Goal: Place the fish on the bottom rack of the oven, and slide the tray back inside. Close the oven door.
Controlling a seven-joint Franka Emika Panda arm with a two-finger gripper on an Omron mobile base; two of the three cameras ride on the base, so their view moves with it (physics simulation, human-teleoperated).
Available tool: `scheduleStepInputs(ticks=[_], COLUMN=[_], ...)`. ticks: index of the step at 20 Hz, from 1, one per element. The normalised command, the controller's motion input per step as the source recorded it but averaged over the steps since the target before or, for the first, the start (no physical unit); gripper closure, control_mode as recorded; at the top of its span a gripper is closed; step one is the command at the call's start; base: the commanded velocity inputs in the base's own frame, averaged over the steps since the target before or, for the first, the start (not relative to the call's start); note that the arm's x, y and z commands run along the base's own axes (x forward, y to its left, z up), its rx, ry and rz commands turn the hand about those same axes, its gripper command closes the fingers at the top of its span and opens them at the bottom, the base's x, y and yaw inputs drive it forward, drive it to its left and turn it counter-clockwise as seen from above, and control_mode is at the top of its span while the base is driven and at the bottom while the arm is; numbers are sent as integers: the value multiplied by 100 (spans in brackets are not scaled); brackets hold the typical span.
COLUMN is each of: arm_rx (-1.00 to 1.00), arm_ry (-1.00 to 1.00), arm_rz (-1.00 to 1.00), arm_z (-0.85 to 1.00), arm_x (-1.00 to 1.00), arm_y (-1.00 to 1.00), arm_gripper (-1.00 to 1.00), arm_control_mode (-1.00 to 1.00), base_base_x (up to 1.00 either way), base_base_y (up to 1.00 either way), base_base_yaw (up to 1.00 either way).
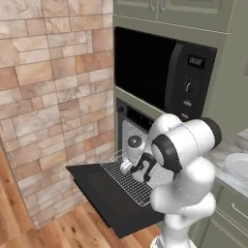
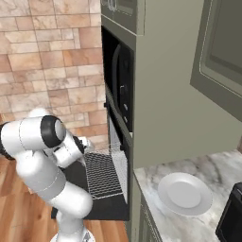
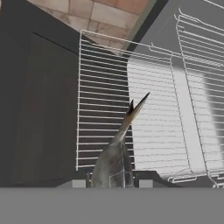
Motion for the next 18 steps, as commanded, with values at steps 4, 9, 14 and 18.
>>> scheduleStepInputs(ticks=[4,9,14,18], arm_rx=[0,0,-2,-4], arm_ry=[0,0,0,0], arm_rz=[0,0,-2,-5], arm_z=[-33,-47,-64,-66], arm_x=[52,58,58,61], arm_y=[0,0,10,29], arm_gripper=[100,100,100,100], arm_control_mode=[-100,-100,-100,-100], base_base_x=[0,0,0,0], base_base_y=[0,0,0,0], base_base_yaw=[0,0,0,0])
